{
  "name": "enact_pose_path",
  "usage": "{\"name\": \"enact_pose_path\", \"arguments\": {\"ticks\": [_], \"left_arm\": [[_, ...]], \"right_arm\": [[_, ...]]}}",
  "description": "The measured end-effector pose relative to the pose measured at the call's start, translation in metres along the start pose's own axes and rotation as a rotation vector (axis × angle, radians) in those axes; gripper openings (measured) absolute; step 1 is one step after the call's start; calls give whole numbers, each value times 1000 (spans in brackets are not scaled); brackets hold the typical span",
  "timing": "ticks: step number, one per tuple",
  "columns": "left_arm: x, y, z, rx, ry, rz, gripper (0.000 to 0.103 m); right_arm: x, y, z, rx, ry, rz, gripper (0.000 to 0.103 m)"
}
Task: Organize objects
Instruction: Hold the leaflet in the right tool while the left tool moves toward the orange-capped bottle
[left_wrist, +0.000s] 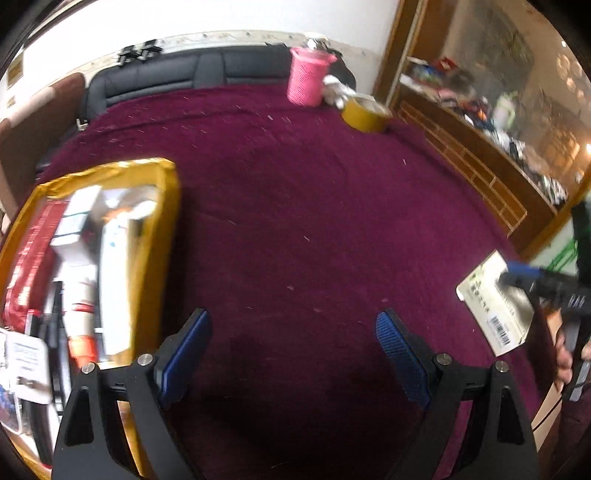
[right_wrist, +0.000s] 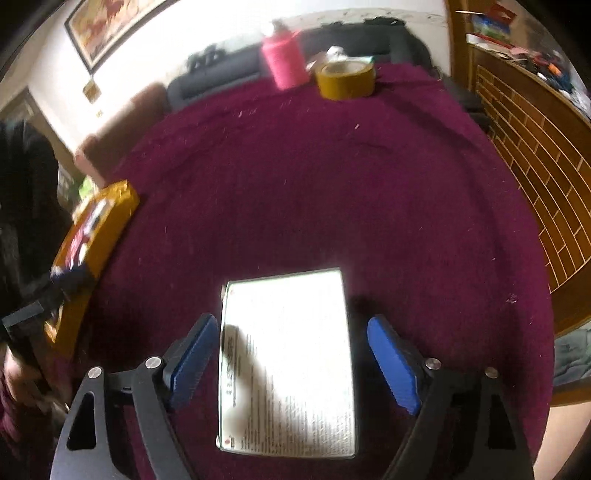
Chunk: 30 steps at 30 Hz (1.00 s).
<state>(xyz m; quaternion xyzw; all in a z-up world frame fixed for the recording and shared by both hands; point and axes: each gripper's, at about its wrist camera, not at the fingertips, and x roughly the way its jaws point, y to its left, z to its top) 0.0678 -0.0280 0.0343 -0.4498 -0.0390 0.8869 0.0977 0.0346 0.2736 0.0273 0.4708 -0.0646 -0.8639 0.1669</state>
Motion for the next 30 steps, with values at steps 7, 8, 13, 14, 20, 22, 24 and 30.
{"name": "enact_pose_path", "arguments": {"ticks": [7,8,13,14,20,22,24,30], "left_arm": [[42,-22,3,47,87,26,92],[45,-24,4,56,89,38,93],[55,-40,2,140,54,115,103],[57,-39,2,134,56,110,103],[56,-38,3,131,42,105,103],[55,-39,4,132,43,105,103],[56,-39,4,132,43,106,103],[56,-40,3,132,43,107,103]], "right_arm": [[-4,-27,14,178,-88,27,91],[-3,-29,17,197,-93,32,91],[0,-40,40,272,-145,89,91],[0,-40,44,277,-157,94,91],[15,-47,68,307,-205,133,93],[20,-51,70,320,-209,149,93],[24,-57,70,336,-208,180,93],[19,-75,66,384,-252,273,93]]}}
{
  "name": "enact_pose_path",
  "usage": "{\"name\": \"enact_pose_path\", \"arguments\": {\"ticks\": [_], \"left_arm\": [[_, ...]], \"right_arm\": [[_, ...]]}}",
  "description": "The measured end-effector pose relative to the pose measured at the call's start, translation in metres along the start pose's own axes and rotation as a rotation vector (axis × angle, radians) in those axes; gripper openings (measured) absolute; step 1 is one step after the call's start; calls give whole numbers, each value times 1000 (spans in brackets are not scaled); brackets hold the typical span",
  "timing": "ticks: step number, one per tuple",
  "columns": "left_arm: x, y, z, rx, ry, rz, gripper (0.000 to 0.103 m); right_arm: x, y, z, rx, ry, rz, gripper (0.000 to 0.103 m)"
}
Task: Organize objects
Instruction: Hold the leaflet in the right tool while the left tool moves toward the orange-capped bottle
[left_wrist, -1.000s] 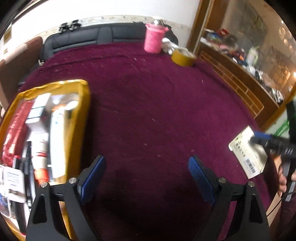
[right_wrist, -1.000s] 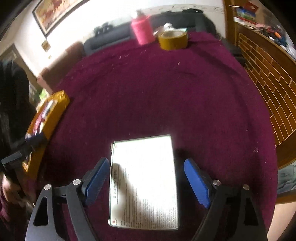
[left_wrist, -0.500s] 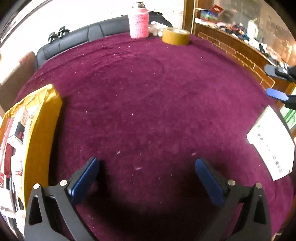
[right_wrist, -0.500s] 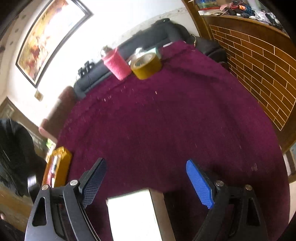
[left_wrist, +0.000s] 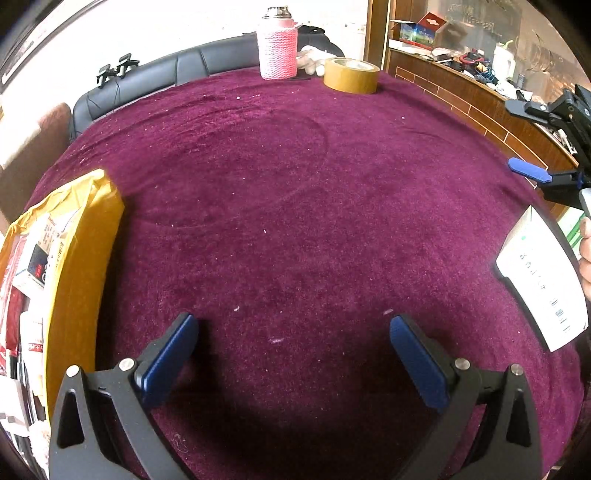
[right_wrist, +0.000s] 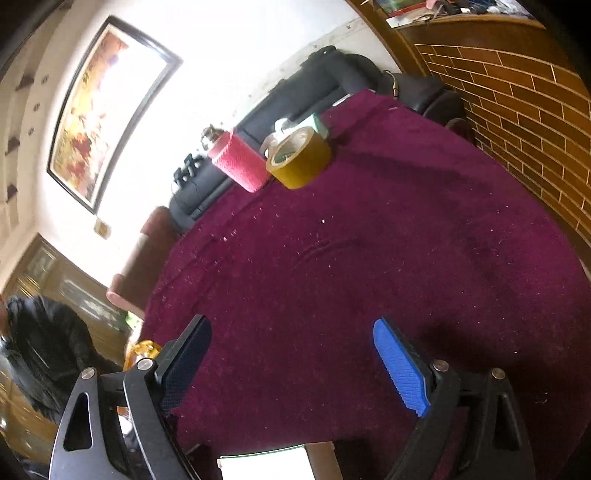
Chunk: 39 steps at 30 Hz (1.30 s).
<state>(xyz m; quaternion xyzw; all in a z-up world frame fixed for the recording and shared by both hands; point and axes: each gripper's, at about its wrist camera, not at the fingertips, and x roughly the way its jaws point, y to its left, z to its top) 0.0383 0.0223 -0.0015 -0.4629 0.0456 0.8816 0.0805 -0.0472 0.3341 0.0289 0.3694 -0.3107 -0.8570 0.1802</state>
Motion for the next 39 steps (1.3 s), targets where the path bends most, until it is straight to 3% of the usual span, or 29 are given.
{"name": "enact_pose_path", "arguments": {"ticks": [7,20,31,39], "left_arm": [[0,0,0,0,0,0,103],[0,-1,0,-1,0,1,103],[0,-1,0,-1,0,2,103],[-1,-1,0,-1,0,2,103]], "right_arm": [[-12,4,1,-7,-29,84,94],[-6,-1,-2,6,-19,50,95],[-9,-14,2,74,-11,104,95],[-10,-9,-2,55,6,123,95]]}}
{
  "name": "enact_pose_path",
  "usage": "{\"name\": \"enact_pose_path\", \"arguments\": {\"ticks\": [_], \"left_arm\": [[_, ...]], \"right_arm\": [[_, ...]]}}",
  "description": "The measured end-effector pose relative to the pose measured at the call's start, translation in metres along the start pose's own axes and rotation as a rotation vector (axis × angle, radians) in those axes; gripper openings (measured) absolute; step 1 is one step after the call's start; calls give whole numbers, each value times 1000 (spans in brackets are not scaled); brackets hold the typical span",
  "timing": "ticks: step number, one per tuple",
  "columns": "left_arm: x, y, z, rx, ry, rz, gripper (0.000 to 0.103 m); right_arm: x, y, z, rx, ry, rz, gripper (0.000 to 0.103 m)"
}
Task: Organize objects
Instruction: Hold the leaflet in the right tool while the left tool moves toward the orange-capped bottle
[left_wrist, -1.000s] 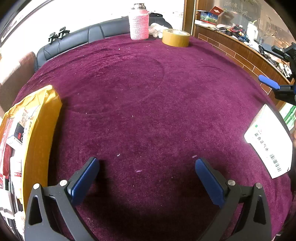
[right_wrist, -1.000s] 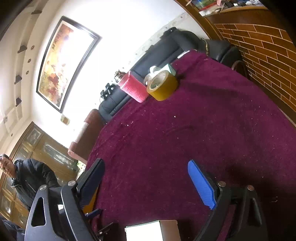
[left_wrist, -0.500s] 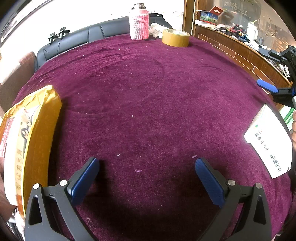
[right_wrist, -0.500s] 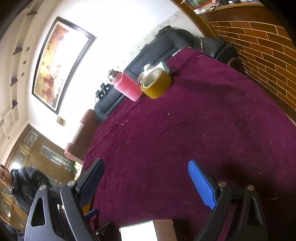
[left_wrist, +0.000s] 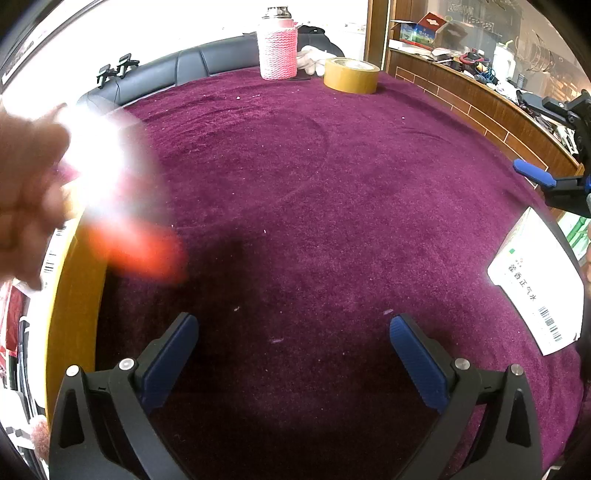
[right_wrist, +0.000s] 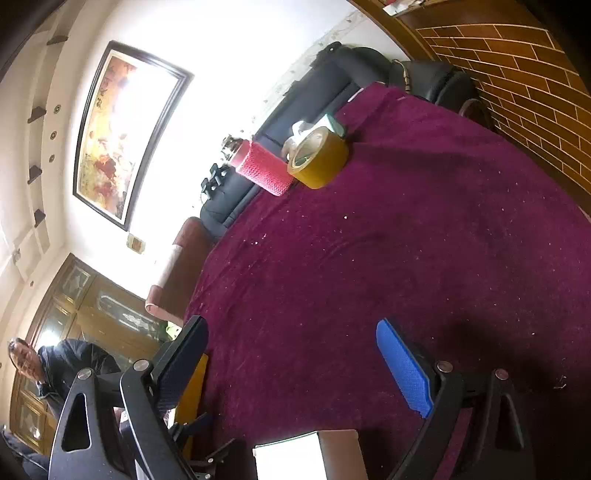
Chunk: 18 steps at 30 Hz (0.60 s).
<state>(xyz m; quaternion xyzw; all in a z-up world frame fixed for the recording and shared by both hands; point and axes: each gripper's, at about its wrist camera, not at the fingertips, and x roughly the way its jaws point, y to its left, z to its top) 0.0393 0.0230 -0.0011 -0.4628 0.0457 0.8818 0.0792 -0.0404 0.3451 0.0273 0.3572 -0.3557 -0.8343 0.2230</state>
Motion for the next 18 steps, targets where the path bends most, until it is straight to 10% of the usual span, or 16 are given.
{"name": "enact_pose_path", "arguments": {"ticks": [18], "left_arm": [[0,0,0,0,1,0,103]], "right_arm": [[2,-7,-1,64,22,36,97]]}}
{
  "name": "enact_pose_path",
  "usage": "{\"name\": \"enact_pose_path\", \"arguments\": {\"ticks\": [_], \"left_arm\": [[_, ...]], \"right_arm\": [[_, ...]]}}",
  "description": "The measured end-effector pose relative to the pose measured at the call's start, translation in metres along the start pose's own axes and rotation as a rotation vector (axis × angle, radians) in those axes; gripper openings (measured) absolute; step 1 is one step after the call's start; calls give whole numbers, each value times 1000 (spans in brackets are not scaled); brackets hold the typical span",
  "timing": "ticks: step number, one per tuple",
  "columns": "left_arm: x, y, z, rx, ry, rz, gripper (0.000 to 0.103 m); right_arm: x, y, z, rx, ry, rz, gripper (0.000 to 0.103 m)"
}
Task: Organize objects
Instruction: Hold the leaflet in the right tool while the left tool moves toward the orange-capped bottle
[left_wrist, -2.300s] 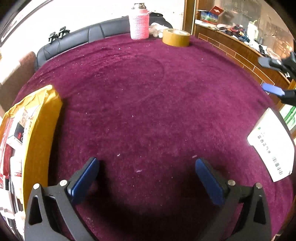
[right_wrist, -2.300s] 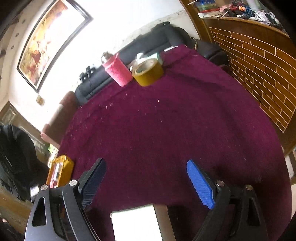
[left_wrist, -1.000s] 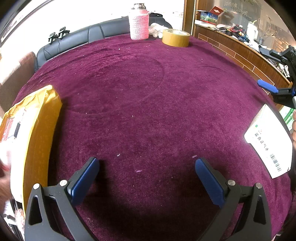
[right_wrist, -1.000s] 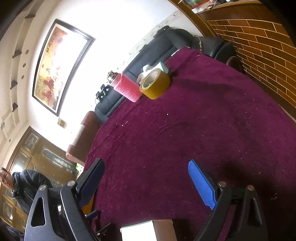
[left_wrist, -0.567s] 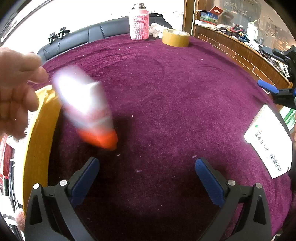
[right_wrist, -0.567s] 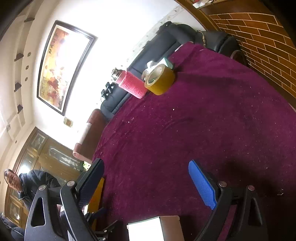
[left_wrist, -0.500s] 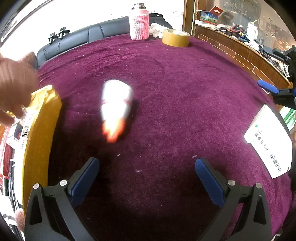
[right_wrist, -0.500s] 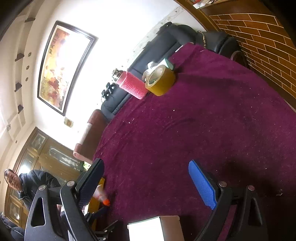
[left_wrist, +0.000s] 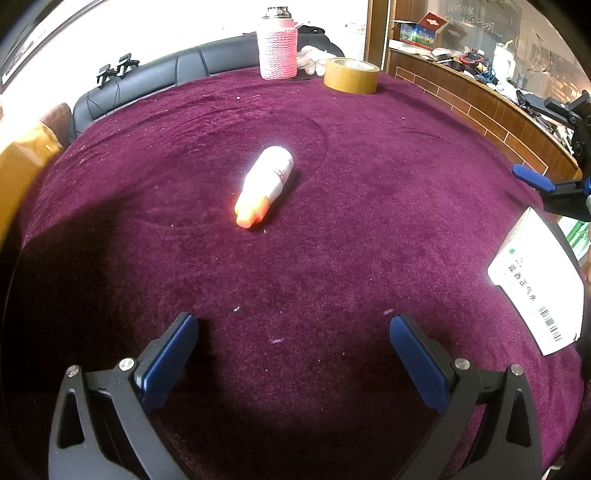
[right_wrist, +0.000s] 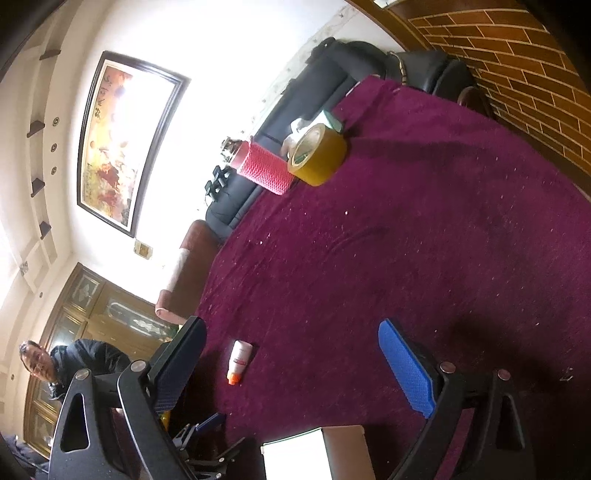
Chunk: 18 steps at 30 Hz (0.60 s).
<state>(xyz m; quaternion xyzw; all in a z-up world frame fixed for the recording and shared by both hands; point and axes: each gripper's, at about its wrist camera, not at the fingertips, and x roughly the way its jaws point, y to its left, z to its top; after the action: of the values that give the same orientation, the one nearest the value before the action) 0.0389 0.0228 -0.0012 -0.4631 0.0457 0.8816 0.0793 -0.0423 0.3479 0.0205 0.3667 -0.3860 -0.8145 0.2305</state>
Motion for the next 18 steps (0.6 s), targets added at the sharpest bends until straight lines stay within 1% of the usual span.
{"name": "enact_pose_path", "arguments": {"ticks": [9,12,15,18], "left_arm": [[0,0,0,0,0,0,103],[0,0,0,0,1,0,103],[0,0,0,0,0,0,103],[0,0,0,0,0,0,103]], "right_arm": [[-2,-4,1,11,-10,-6,97],[-17,-7,5,24,-59,-3,97],[-35,-13,10,31,-140,-54,98],[-39,-17,14,52,-154,-61,99]]}}
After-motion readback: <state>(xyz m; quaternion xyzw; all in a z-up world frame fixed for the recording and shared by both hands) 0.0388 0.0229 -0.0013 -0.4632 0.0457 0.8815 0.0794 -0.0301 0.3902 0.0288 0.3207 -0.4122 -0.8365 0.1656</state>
